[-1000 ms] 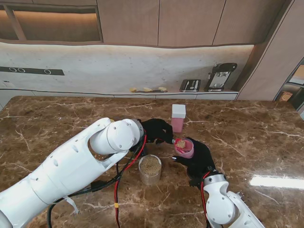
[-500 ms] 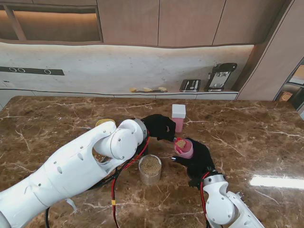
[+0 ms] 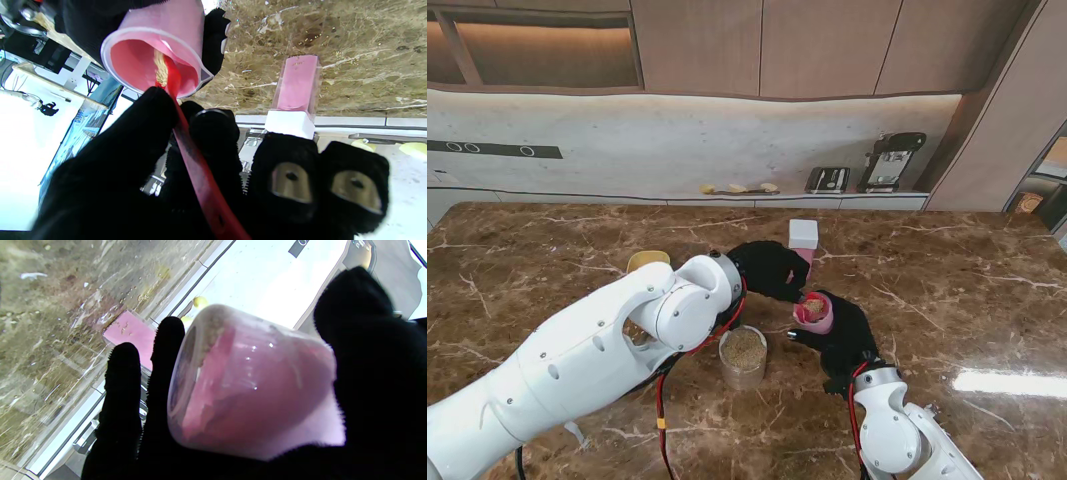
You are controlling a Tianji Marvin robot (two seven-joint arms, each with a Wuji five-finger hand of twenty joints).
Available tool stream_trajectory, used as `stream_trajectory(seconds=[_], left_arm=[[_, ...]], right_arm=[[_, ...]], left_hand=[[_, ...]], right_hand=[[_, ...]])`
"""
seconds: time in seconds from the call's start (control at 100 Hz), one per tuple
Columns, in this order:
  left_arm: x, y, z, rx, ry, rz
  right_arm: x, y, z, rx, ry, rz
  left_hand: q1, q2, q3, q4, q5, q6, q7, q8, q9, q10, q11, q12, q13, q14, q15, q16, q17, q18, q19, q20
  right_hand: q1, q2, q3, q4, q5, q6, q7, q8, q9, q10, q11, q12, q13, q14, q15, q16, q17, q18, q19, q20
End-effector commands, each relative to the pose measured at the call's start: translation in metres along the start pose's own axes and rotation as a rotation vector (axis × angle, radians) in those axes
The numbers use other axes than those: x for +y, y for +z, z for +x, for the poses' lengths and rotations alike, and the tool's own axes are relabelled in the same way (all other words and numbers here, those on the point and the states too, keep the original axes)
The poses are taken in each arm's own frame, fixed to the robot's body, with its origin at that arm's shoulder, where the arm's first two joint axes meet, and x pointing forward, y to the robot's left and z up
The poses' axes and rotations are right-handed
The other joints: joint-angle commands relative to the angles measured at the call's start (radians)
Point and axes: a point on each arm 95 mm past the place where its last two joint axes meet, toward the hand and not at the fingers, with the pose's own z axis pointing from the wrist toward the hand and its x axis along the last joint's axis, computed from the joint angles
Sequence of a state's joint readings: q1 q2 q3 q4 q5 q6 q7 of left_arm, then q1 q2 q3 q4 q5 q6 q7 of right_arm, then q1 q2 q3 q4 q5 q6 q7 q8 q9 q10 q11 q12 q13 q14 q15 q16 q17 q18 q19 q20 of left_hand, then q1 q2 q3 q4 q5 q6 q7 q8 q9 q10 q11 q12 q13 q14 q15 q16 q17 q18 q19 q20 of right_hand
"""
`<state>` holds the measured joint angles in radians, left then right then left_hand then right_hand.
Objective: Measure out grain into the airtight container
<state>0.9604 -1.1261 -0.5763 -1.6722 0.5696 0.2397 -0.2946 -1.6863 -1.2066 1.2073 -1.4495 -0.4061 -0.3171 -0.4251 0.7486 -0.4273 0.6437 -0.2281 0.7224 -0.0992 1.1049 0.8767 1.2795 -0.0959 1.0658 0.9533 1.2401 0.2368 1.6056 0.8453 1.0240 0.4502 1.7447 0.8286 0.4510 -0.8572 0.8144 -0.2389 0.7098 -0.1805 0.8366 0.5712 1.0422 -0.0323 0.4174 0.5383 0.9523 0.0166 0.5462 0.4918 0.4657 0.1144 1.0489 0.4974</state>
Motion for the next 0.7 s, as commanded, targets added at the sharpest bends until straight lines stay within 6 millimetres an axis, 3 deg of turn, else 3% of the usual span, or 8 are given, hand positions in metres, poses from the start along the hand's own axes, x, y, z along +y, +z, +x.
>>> stream_trajectory(seconds=[0.0,0.46,0.69], left_arm=[[0.004,-0.002,0.001,0.010,0.012,-0.013],[0.015,-0.008,0.002,0.120,0.325,0.073],[0.014,-0.007,0.003,0.161,0.395,0.160]], right_arm=[[-0.004,-0.004,-0.002,-0.014,0.011,0.015],[-0.005,-0.004,0.000,-0.018,0.032,0.006],[-0.004,-0.004,0.000,-0.017,0.032,0.004]], left_hand=[[0.009,0.029,0.077,0.007,0.022,-0.103,0.033,0.023,0.078,-0.060,0.021,0.001,0.029,-0.011,0.085,0.003,0.044,-0.008,0.148,0.008],[-0.019,0.023,0.103,-0.001,0.024,-0.125,0.034,0.030,0.078,-0.077,0.028,-0.003,0.029,-0.023,0.088,0.001,0.045,-0.026,0.151,0.007],[-0.036,0.020,0.121,-0.007,0.022,-0.141,0.034,0.030,0.077,-0.087,0.031,-0.006,0.029,-0.033,0.090,-0.002,0.045,-0.036,0.153,0.006]], right_hand=[[0.030,0.204,0.160,-0.052,0.082,-0.111,0.061,-0.002,0.006,-0.032,0.004,-0.013,-0.007,-0.018,-0.005,0.013,0.010,-0.013,-0.001,0.015],[0.029,0.206,0.169,-0.050,0.082,-0.114,0.062,-0.004,0.013,-0.033,0.007,-0.013,0.004,-0.020,0.001,0.013,0.023,-0.013,0.018,0.015],[0.028,0.206,0.168,-0.051,0.080,-0.115,0.062,-0.005,0.011,-0.033,0.008,-0.013,0.003,-0.020,0.001,0.013,0.022,-0.013,0.018,0.013]])
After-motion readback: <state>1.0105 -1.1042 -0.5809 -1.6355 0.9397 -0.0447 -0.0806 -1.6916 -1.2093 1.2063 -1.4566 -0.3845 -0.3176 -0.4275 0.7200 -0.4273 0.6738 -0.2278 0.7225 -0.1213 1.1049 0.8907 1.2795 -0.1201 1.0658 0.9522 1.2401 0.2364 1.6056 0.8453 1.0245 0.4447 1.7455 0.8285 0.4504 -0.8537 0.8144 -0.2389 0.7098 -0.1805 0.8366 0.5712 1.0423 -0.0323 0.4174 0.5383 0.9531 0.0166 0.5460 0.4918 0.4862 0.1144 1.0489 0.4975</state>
